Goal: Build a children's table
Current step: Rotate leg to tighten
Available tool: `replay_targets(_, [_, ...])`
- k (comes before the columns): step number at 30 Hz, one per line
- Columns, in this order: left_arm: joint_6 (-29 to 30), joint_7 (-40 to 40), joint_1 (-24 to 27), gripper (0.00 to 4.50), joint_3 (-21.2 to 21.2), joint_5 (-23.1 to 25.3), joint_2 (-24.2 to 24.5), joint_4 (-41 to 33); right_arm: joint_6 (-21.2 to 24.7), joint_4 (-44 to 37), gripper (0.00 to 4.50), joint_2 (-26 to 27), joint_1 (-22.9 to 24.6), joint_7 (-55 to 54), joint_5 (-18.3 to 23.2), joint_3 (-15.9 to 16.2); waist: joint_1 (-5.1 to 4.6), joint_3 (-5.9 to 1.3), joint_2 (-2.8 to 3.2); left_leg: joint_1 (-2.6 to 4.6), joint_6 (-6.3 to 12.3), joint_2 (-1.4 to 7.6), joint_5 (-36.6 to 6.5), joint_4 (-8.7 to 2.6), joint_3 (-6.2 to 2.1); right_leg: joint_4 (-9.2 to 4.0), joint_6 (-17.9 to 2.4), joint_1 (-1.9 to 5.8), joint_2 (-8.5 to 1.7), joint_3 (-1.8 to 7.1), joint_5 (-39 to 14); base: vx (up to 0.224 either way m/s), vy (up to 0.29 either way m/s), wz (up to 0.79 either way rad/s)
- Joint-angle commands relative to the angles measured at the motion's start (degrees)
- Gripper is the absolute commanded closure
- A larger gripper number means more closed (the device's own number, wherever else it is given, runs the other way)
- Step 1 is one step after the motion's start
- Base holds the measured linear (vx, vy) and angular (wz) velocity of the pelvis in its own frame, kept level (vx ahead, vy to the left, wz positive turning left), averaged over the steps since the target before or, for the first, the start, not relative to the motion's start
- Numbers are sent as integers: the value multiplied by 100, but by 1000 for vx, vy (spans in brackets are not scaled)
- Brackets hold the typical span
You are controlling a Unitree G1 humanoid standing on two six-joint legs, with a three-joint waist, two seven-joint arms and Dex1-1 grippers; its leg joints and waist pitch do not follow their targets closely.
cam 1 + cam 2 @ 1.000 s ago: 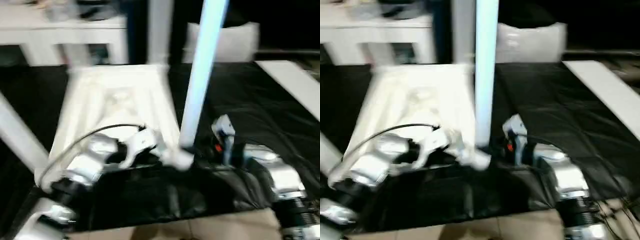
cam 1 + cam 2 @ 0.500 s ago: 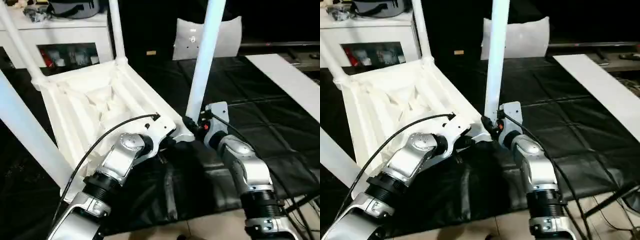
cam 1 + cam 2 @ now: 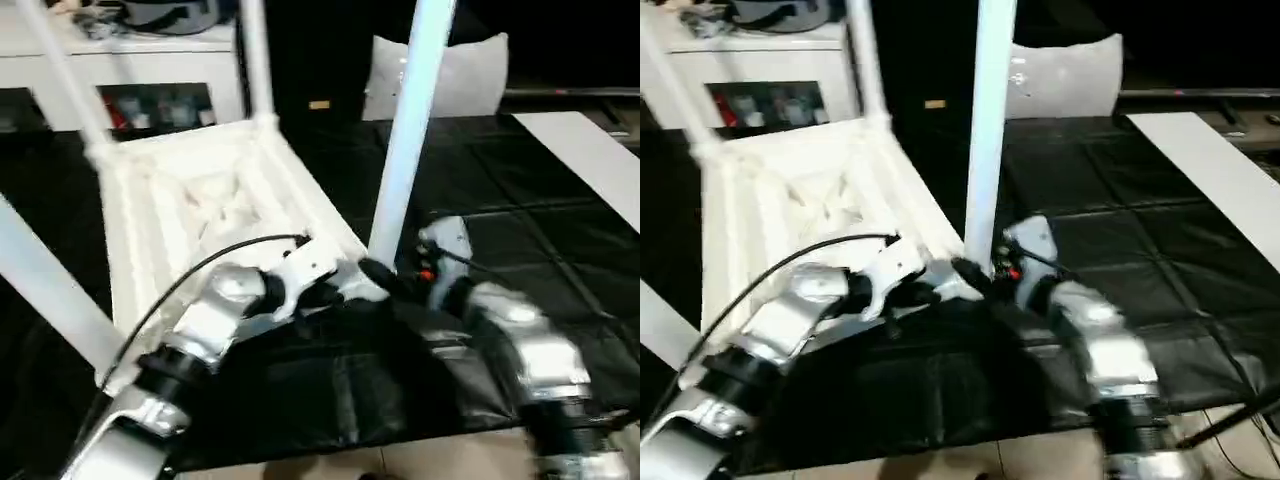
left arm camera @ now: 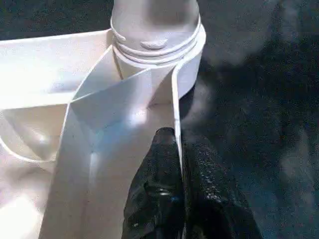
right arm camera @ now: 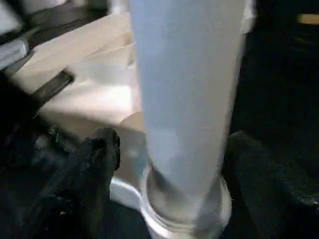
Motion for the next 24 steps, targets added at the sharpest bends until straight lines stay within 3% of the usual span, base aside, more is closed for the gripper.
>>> replay_targets(1, [-401,-653,-42,450,-152,-195,223,-308,-234,-117,80,-319,49,735,98,157,23,-417,-26,24,473,230,-1014,-397,-55,-372,-780,365,-385,354,-2064,0,0,0])
replay_targets(7, [-1012,-1651,26,450,-397,-263,738,-360,-348,-77,80,-809,6,1846,245,451,137,-426,-47,41,503,258,-867,-402,-51,-320,-911,363,-390,369,-1881,0,0,0])
replay_targets(13, [-1146,-2216,73,450,-535,-382,957,-495,-350,33,80,-911,-84,2371,341,658,252,-422,-37,68,429,286,-831,-415,-32,-270,-1027,344,-397,398,-1742,0,0,0])
replay_targets(14, [-1200,-2369,83,450,-593,-418,1013,-537,-349,95,80,-923,-120,2549,384,727,260,-413,-89,69,419,292,-851,-421,-20,-284,-1006,341,-397,405,-1812,0,0,0])
replay_targets(15, [-1200,-2369,83,450,-593,-418,1013,-537,-349,95,104,-923,-120,2549,384,727,281,-414,-73,72,411,287,-872,-418,-23,-276,-1006,343,-404,404,-1859,0,0,0])
replay_targets(16, [-1240,-2460,85,450,-642,-428,1046,-562,-322,141,104,-923,-144,2679,432,763,291,-403,-105,68,388,289,-910,-424,-12,-301,-942,340,-405,414,-2001,0,0,0])
replay_targets(17, [-1240,-2460,85,450,-642,-428,1046,-562,-322,141,117,-923,-144,2679,432,763,312,-408,-85,77,377,285,-931,-421,-16,-293,-931,341,-411,410,-2053,0,0,0])
replay_targets(22, [-1433,-2687,108,450,-742,-405,1149,-566,-30,121,155,-1002,-195,3207,636,939,336,-391,-108,80,295,281,-1056,-432,-18,-320,-821,327,-398,426,-2263,0,0,0])
replay_targets(23, [-1449,-2729,116,450,-746,-405,1160,-574,-4,118,164,-1016,-199,3285,664,964,342,-386,-86,94,275,276,-1116,-433,-20,-336,-795,317,-402,430,-2385,0,0,0])
replay_targets(24, [-1456,-2757,122,450,-748,-405,1167,-582,13,115,176,-1025,-201,3339,680,980,334,-386,-108,87,261,268,-1133,-432,-17,-345,-761,321,-399,434,-2458,0,0,0])
